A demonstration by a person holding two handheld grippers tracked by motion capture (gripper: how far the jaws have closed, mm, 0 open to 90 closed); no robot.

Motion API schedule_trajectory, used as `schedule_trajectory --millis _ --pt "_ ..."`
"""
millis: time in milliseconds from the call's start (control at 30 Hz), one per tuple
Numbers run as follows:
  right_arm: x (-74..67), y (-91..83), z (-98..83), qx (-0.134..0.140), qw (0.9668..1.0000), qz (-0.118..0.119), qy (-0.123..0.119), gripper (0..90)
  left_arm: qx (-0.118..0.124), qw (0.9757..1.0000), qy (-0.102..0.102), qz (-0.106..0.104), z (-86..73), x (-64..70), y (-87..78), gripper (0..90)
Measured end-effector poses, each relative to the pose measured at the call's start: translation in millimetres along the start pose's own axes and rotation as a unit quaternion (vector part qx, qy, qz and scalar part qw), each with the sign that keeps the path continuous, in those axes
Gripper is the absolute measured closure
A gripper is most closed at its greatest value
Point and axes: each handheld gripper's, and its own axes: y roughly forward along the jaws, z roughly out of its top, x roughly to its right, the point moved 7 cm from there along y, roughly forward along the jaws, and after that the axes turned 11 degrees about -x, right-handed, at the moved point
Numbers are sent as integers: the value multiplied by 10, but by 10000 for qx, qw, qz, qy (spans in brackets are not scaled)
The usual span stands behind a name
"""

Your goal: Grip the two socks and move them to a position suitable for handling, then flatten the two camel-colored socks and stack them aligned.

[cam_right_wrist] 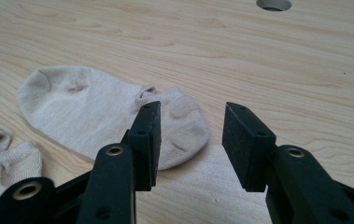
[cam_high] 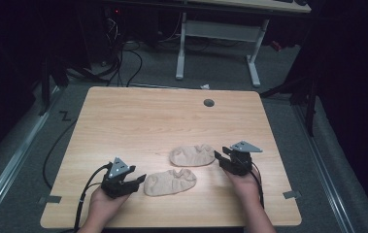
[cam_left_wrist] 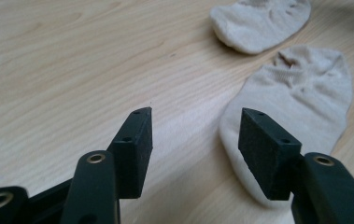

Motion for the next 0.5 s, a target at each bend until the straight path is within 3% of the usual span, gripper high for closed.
schedule_trajectory --millis 200,333,433,500 --pt "26 77 -11 -142 9999 6 36 568 7 10000 28 -81 152 40 123 447" --pt "73 195 25 -345 9994 -24 9 568 -13 9998 183 -86 362 63 307 447" --pt "89 252 37 -352 9994 0 52 575 12 9998 184 -89 449 63 396 448" --pt "98 325 41 -510 9987 -24 -22 576 -4 9998 158 -147 516 58 471 448"
